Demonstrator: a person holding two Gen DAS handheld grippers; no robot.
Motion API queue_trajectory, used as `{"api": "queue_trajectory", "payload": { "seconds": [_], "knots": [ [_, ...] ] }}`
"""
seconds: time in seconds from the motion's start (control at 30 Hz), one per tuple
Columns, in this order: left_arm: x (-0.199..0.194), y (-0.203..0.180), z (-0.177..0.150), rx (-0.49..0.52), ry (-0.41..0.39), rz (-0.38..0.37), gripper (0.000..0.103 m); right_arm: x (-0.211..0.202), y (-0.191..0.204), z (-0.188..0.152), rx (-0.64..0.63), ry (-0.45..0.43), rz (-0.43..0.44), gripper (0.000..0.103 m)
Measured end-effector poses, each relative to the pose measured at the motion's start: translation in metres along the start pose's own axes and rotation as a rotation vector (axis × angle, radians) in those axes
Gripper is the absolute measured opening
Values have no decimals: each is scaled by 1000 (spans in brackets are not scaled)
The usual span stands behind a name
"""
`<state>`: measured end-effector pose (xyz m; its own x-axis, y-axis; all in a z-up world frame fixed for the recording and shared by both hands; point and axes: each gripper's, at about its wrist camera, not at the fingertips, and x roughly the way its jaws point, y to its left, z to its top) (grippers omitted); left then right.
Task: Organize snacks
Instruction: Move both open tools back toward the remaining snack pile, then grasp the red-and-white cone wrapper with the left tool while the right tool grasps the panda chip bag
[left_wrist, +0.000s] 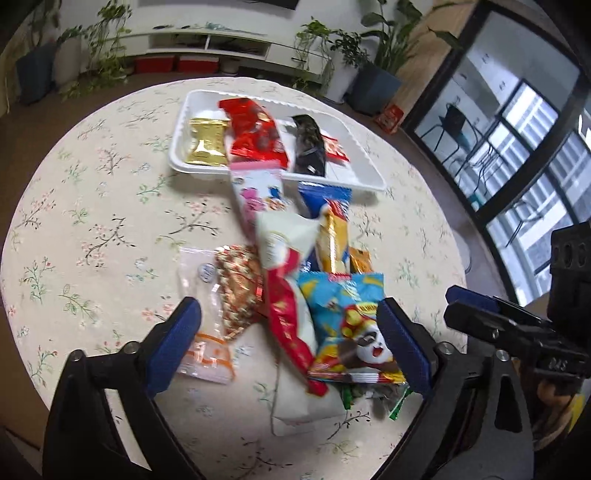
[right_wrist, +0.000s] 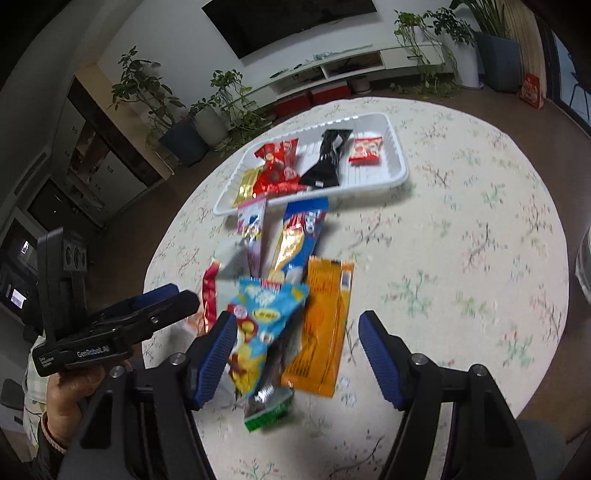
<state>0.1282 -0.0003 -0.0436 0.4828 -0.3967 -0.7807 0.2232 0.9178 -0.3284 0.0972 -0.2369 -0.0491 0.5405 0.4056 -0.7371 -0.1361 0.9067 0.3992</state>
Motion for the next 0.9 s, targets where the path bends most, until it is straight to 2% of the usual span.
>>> {"api": "queue_trajectory", "payload": {
  "seconds": [0.07, 0.1, 0.13, 0.17, 0.33, 0.5, 0.6, 0.77, 0.9],
  "knots": [
    [5, -5, -2, 0, 14, 4, 69, -2, -4, -7, 2, 3, -7, 71],
    [7, -5, 0, -4, 19, 10, 63, -2, -5, -9, 4, 4, -8, 71],
    [10, -5, -1, -13, 25, 14, 50, -3, -6, -11, 7, 4, -7, 71],
    [11, -4, -2, -23, 27, 16, 47, -3, -9, -12, 12, 3, -7, 71],
    [15, 1, -8, -38, 54, 38, 47, -4, -12, -16, 6, 8, -11, 71],
    [31, -2, -6, -10, 82, 64, 47, 4, -8, -17, -9, 15, -10, 71],
    [39, -4, -3, 10, 97, 81, 39, 9, -5, -19, -16, 36, -17, 71],
    [47, -5, -3, 32, 108, 76, 21, 10, -1, -19, -28, 36, -20, 70],
    [46, -2, -5, 28, 106, 67, 21, 15, 7, -17, -42, 47, -10, 70]
  ]
}}
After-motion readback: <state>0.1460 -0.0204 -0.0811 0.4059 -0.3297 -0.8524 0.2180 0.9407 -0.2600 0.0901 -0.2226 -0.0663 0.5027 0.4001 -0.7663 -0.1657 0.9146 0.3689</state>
